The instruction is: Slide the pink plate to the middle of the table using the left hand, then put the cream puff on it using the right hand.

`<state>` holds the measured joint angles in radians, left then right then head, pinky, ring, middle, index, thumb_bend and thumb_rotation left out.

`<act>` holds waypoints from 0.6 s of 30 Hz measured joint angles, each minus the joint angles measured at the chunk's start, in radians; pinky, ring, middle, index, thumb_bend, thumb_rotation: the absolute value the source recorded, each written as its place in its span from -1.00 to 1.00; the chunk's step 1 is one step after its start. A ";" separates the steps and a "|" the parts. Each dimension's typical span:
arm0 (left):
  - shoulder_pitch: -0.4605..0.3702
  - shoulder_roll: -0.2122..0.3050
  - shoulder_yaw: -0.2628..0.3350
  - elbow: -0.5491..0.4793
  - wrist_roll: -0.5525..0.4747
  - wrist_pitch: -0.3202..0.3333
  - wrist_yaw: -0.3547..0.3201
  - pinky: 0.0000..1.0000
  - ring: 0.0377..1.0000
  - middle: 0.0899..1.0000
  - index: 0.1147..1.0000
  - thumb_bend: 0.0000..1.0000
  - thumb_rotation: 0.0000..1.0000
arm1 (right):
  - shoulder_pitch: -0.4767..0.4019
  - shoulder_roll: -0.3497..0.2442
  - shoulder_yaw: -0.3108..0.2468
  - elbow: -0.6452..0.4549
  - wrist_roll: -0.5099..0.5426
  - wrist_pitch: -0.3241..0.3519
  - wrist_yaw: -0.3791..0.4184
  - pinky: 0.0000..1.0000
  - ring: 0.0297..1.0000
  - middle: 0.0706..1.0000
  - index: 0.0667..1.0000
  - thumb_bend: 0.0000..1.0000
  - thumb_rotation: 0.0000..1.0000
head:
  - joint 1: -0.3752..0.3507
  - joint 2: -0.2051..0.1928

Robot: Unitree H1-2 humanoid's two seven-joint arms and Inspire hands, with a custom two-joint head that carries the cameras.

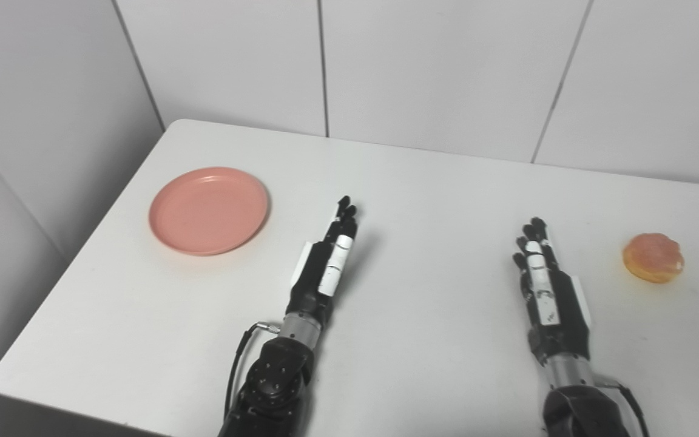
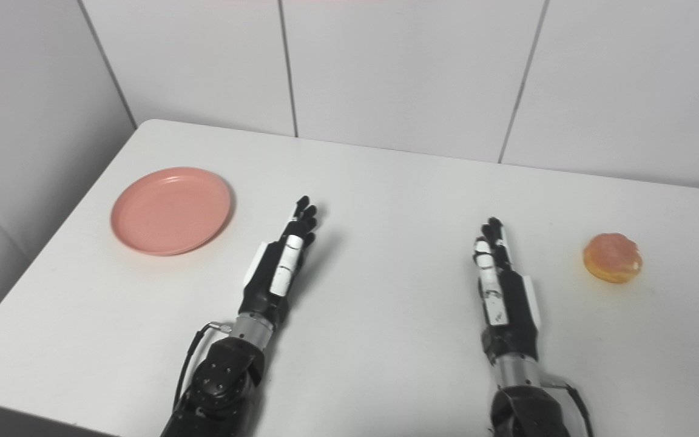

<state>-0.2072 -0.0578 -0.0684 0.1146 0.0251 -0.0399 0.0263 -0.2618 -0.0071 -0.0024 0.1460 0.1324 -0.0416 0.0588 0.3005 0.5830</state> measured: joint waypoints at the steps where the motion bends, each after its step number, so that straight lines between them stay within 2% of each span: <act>1: -0.004 -0.005 0.001 0.010 0.002 -0.007 0.004 1.00 1.00 1.00 1.00 0.24 1.00 | -0.003 -0.004 -0.008 0.007 0.016 0.000 0.008 1.00 1.00 1.00 1.00 0.04 0.71 | 0.002 -0.002; 5: -0.028 -0.017 -0.001 0.048 0.002 -0.024 0.008 1.00 1.00 1.00 1.00 0.24 1.00 | -0.019 -0.011 -0.017 0.043 0.038 -0.007 0.029 1.00 1.00 1.00 1.00 0.03 0.70 | 0.015 -0.015; 9: -0.043 -0.018 -0.001 0.065 -0.003 -0.030 0.001 1.00 1.00 1.00 1.00 0.35 1.00 | -0.021 -0.016 -0.017 0.050 0.043 -0.033 0.052 1.00 1.00 1.00 1.00 -0.04 0.74 | 0.005 -0.020; 13: -0.053 -0.024 0.033 0.072 -0.041 -0.040 -0.001 0.99 0.98 0.98 0.97 0.27 1.00 | -0.028 -0.019 -0.017 0.059 0.043 -0.045 0.057 1.00 1.00 1.00 1.00 0.05 0.70 | -0.001 -0.025; 16: -0.058 -0.023 0.048 0.072 -0.045 -0.039 -0.001 1.00 1.00 1.00 1.00 0.43 1.00 | -0.030 -0.018 -0.016 0.059 0.034 -0.045 0.056 1.00 1.00 1.00 1.00 0.08 0.68 | -0.009 -0.031; 18: -0.066 -0.015 0.061 0.079 -0.051 -0.045 -0.005 1.00 1.00 1.00 1.00 0.53 1.00 | -0.032 -0.015 -0.016 0.059 0.033 -0.045 0.055 1.00 1.00 1.00 1.00 0.00 0.70 | -0.011 -0.032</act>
<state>-0.2735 -0.0730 -0.0072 0.1932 -0.0262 -0.0849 0.0217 -0.2935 -0.0224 -0.0186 0.2047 0.1653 -0.0864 0.1137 0.2899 0.5507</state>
